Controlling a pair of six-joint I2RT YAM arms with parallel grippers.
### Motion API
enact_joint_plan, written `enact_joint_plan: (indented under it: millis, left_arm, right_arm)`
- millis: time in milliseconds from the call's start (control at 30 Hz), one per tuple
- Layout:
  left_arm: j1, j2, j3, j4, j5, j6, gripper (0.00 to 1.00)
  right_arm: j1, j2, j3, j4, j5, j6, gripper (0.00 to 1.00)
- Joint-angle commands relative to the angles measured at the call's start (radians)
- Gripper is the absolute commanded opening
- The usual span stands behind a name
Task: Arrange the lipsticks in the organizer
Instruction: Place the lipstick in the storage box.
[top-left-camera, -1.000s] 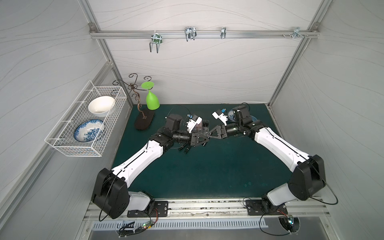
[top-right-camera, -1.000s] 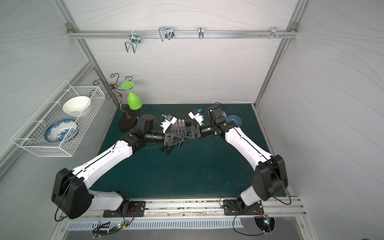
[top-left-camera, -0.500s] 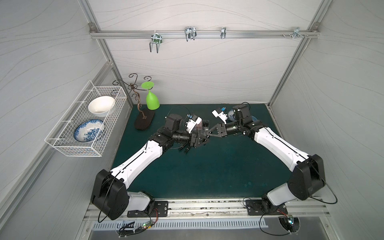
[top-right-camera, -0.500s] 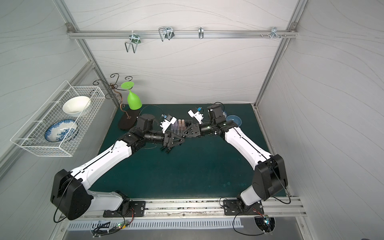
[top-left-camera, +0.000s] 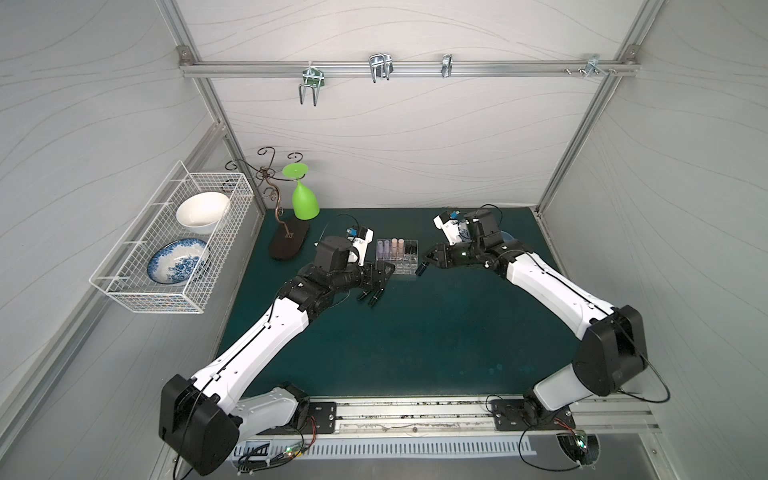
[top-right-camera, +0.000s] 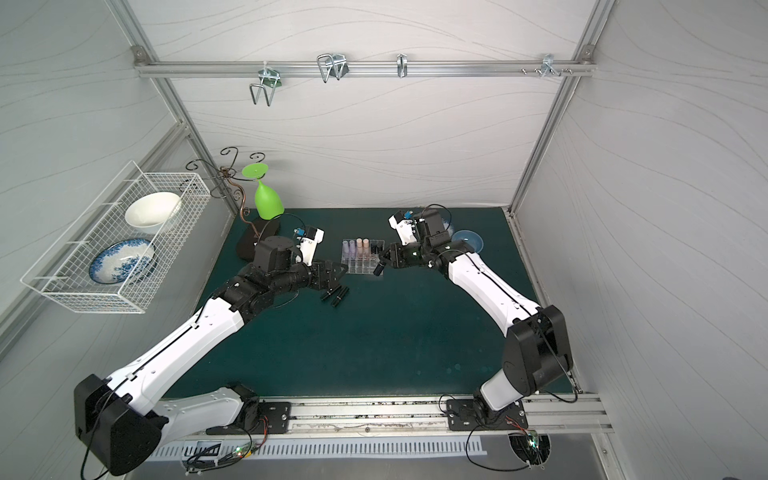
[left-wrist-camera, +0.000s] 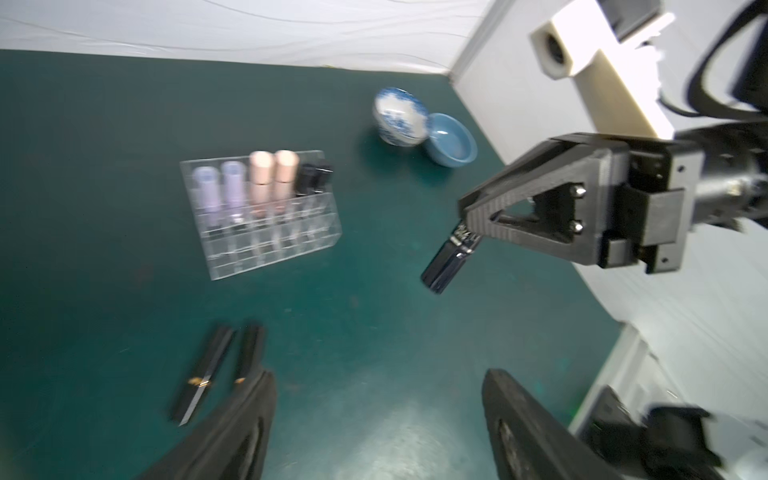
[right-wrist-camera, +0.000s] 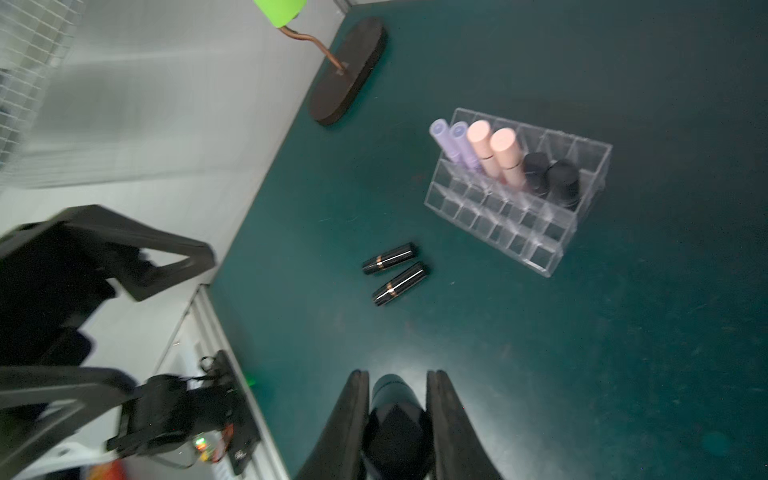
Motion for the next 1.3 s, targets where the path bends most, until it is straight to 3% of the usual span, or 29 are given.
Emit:
enact_joint_plan:
  millis: [0, 533, 1067, 1167, 1267]
  left_arm:
    - [0.001, -0.016, -0.015, 0.013, -0.177, 0.01, 0.83]
    - [0.018, 0.011, -0.073, 0.051, -0.22, 0.024, 0.81]
    - [0.033, 0.024, -0.098, 0.077, -0.216, 0.025, 0.81]
    - [0.033, 0.024, -0.098, 0.076, -0.216, 0.024, 0.81]
    - [0.033, 0.027, -0.092, 0.064, -0.209, 0.024, 0.81]
  right_arm:
    - [0.051, 0.063, 0.033, 0.069, 0.222, -0.076, 0.14]
    - [0.097, 0.392, 0.246, 0.149, 0.534, -0.229, 0.16]
    - [0.098, 0.503, 0.295, 0.171, 0.581, -0.26, 0.17]
    - [0.099, 0.506, 0.287, 0.18, 0.583, -0.261, 0.21]
    - [0.101, 0.505, 0.282, 0.182, 0.59, -0.265, 0.33]
